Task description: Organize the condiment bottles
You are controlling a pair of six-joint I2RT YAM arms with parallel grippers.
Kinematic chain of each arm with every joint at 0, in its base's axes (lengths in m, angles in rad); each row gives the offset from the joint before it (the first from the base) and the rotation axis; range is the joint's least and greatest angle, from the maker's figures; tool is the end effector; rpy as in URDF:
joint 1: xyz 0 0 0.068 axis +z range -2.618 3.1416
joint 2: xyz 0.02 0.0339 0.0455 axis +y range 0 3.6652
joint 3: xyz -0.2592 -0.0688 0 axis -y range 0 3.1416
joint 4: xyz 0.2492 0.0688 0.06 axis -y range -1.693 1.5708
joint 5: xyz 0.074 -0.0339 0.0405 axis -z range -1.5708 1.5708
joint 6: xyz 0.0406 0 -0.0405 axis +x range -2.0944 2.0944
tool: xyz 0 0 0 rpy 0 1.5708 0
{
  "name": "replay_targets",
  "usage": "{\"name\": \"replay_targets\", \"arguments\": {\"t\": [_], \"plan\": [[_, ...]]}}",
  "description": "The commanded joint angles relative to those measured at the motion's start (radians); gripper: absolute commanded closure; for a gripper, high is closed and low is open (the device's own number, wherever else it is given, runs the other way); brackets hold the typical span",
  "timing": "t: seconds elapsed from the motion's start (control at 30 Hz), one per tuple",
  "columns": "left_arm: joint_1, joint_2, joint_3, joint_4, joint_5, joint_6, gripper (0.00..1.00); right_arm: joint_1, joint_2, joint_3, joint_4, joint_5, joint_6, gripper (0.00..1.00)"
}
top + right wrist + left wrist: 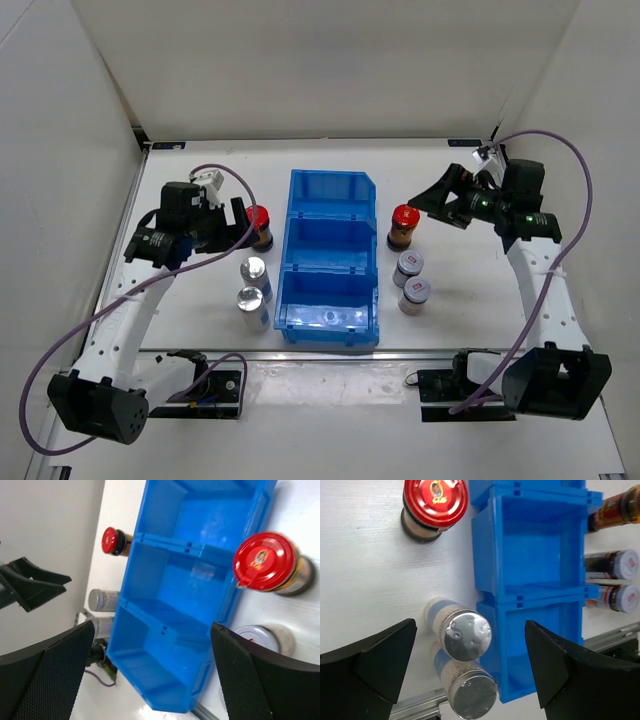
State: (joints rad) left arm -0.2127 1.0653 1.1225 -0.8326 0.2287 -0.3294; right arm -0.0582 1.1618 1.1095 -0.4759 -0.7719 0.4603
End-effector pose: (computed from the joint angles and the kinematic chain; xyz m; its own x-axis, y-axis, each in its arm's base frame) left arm 0.2140 -0.0556 0.3350 -0.7651 -0.1571 -0.6244 0.1230 0.9163 -0.3812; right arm 0.2592 0.0133 0.3463 -0.6994 0.3596 -0.6177 -0.2780 0.6593 0.6986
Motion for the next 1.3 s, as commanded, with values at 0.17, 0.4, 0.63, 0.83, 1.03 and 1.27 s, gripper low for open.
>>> {"name": "replay_targets", "arguments": {"t": [0.17, 0.4, 0.63, 0.83, 1.03, 1.27], "plan": [[-0.002, -0.044, -0.087, 0.032, -0.057, 0.012, 0.00, 0.001, -0.013, 0.044, -0.080, 0.164, -0.036, 0.01], [-0.002, -0.044, -0.087, 0.041, -0.057, 0.012, 0.00, -0.101, -0.106, -0.138, 0.223, 0.046, 0.132, 0.01], [-0.013, -0.062, -0.109, 0.050, -0.057, 0.012, 0.00, 0.073, 0.135, 0.182, -0.224, 0.555, -0.210, 0.01], [-0.013, -0.062, -0.109, 0.050, -0.057, 0.012, 0.00, 0.213, 0.268, 0.306, -0.271, 0.740, -0.331, 0.01], [-0.013, -0.062, -0.109, 0.041, -0.066, 0.012, 0.00, 0.357, 0.389, 0.349, -0.326, 0.904, -0.383, 0.01], [-0.013, -0.062, -0.109, 0.032, -0.066, 0.021, 0.00, 0.380, 0.470, 0.349, -0.279, 0.904, -0.393, 0.01]]}}
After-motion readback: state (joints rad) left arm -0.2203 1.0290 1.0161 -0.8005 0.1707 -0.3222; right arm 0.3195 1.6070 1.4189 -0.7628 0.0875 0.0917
